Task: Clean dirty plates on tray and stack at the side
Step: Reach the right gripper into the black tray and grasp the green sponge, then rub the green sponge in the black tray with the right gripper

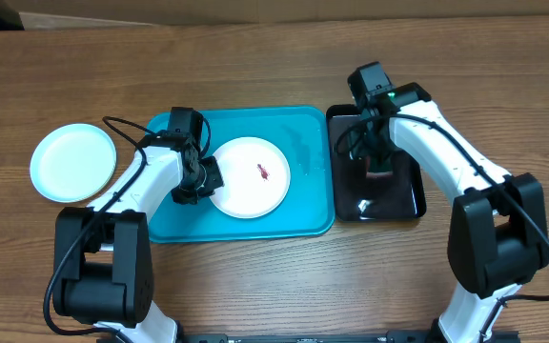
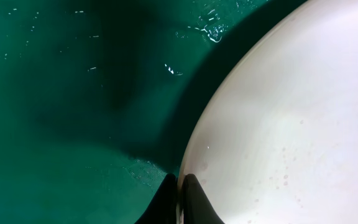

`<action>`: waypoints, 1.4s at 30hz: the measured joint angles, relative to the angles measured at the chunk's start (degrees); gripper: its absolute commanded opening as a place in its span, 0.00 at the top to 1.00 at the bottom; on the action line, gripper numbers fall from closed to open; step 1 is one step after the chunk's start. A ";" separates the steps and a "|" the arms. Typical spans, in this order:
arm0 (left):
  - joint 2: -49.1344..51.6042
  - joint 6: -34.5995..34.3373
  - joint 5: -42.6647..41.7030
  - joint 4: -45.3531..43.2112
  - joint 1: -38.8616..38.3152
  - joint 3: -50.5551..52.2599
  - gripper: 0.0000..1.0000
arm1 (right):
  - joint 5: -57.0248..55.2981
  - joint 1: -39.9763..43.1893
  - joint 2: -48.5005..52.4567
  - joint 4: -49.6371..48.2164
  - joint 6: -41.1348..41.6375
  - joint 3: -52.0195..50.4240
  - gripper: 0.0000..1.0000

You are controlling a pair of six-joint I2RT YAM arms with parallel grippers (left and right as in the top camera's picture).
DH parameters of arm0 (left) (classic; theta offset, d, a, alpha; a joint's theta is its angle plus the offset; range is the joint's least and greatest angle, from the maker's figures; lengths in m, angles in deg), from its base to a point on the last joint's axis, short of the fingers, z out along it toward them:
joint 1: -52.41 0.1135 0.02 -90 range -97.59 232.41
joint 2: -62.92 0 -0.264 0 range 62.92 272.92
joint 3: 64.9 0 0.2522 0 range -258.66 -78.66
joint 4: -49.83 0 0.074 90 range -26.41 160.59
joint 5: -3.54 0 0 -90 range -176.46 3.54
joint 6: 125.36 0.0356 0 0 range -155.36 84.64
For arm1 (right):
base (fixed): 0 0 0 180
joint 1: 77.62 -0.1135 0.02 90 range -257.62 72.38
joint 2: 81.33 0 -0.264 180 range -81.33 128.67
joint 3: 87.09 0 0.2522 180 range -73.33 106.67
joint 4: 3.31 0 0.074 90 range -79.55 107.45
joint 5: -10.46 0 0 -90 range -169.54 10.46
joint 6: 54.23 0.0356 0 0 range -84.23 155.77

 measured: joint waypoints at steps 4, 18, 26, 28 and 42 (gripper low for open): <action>0.00 0.00 0.00 0.00 0.00 0.00 0.96 | -0.11 1.38 0.00 -2.58 0.02 -2.43 0.34; 0.00 0.00 0.00 0.00 0.00 0.00 0.96 | 0.33 1.77 0.00 -13.73 0.02 -9.60 0.41; 0.00 0.00 0.00 0.00 0.00 0.00 0.96 | 0.24 1.77 0.00 -17.11 -0.04 -12.83 0.73; 0.00 0.00 0.00 0.00 0.00 0.00 0.96 | 0.35 1.77 0.00 -17.35 0.33 -12.85 0.96; 0.00 0.00 0.00 0.00 0.00 0.00 0.95 | 2.86 1.79 0.00 -16.09 0.46 -12.81 0.84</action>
